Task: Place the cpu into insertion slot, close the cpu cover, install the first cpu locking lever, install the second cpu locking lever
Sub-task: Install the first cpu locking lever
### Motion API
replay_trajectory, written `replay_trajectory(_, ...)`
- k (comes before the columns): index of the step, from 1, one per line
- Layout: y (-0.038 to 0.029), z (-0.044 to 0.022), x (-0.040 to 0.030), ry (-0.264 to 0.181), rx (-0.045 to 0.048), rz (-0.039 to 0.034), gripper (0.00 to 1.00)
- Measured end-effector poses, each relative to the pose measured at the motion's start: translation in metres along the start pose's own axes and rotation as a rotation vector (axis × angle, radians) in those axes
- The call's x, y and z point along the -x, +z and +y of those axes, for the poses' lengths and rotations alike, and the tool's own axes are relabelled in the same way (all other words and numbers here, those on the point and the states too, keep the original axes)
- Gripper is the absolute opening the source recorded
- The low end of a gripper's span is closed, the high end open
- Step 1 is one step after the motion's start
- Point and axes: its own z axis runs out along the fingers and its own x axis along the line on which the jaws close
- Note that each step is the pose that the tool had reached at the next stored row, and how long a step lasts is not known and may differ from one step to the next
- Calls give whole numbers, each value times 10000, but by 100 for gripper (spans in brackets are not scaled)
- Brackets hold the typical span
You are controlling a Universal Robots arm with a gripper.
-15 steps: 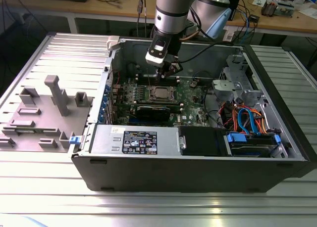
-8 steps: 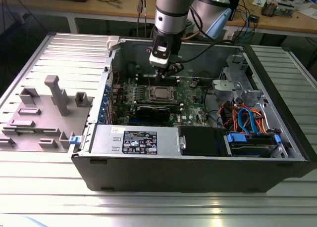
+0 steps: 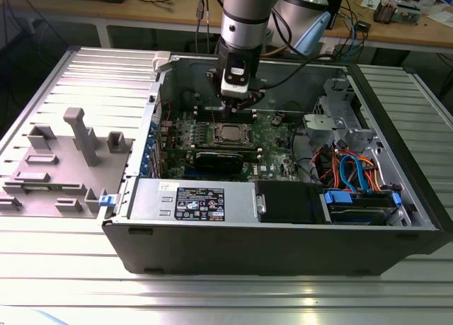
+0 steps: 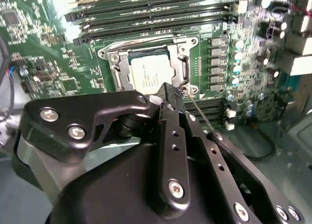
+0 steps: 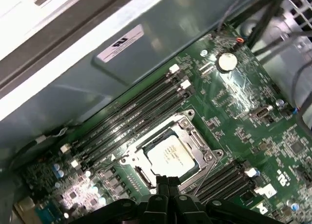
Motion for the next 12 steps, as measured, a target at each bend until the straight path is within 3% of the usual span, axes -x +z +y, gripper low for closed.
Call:
replay_trajectory(6, 4, 0, 0, -1805, -80, -17, 11)
replay_trajectory(7, 4, 0, 0, -1898, -29, -93, 11)
replay_trajectory(8, 4, 0, 0, -1952, 43, -109, 11)
replay_trajectory(10, 4, 0, 0, -2085, 130, -101, 11)
replay_trajectory(12, 6, 0, 0, -2500, 126, -103, 11)
